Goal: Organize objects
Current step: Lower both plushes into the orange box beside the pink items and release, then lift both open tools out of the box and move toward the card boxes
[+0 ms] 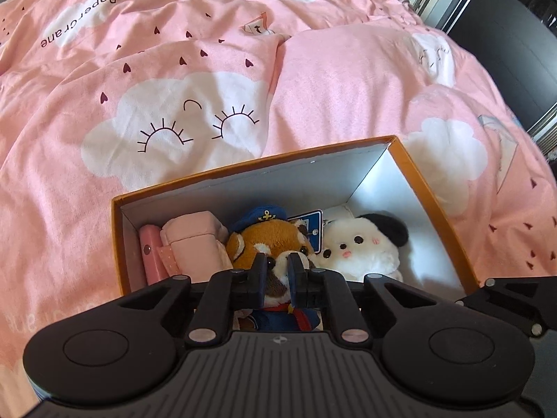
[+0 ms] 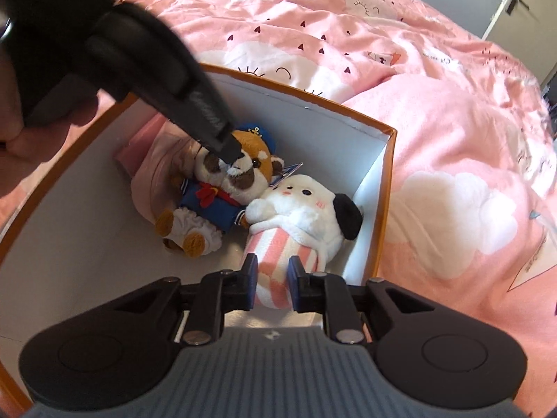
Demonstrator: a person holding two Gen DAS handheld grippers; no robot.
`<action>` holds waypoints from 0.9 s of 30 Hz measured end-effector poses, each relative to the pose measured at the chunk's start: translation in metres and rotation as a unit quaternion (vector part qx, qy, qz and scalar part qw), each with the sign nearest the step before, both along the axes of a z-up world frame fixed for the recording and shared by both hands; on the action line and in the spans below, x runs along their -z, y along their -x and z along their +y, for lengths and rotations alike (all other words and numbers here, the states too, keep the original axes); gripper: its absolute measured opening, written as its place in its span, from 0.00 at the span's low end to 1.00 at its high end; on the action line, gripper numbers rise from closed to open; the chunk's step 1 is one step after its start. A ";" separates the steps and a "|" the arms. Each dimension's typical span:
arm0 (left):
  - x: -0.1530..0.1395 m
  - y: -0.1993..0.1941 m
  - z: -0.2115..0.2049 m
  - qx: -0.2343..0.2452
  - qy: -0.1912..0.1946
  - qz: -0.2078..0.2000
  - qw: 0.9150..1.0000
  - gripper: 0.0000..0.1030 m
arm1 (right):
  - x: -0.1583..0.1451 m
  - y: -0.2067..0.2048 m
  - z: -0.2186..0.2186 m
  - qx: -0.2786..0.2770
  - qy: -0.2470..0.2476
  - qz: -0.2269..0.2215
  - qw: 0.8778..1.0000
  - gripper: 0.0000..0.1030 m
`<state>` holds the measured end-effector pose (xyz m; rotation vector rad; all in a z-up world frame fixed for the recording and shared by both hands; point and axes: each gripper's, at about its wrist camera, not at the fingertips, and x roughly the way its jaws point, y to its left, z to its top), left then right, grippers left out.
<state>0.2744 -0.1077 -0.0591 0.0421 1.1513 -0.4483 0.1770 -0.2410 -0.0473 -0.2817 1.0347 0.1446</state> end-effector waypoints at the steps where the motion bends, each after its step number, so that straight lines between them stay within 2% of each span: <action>1: 0.002 -0.001 -0.003 0.001 -0.007 0.002 1.000 0.14 | 0.004 -0.003 0.002 -0.006 -0.006 0.010 1.000 0.14; 2: 0.003 -0.003 -0.005 0.000 -0.011 0.003 1.000 0.14 | 0.007 -0.004 0.001 -0.007 -0.023 0.026 0.999 0.12; 3: 0.004 -0.004 -0.008 0.002 -0.014 0.005 1.000 0.15 | 0.009 -0.003 0.002 -0.008 -0.034 0.035 0.999 0.04; 4: 0.005 -0.005 -0.010 0.004 -0.016 0.008 1.000 0.15 | 0.012 -0.005 0.003 -0.008 -0.029 0.030 0.999 0.02; 8: 0.009 -0.007 -0.018 0.011 -0.031 0.008 0.999 0.15 | 0.015 -0.017 0.003 0.006 -0.015 0.009 1.000 0.00; 15: 0.007 -0.002 -0.012 0.022 -0.009 -0.008 1.000 0.15 | 0.009 -0.028 -0.005 0.013 -0.018 -0.002 1.000 0.00; 20: -0.012 0.013 -0.005 0.049 0.015 -0.037 0.998 0.16 | -0.005 -0.019 -0.015 0.011 -0.058 0.000 0.998 0.08; 27: -0.043 0.043 0.016 0.036 0.050 -0.064 0.996 0.16 | -0.008 -0.006 -0.015 0.012 -0.090 0.044 0.995 0.09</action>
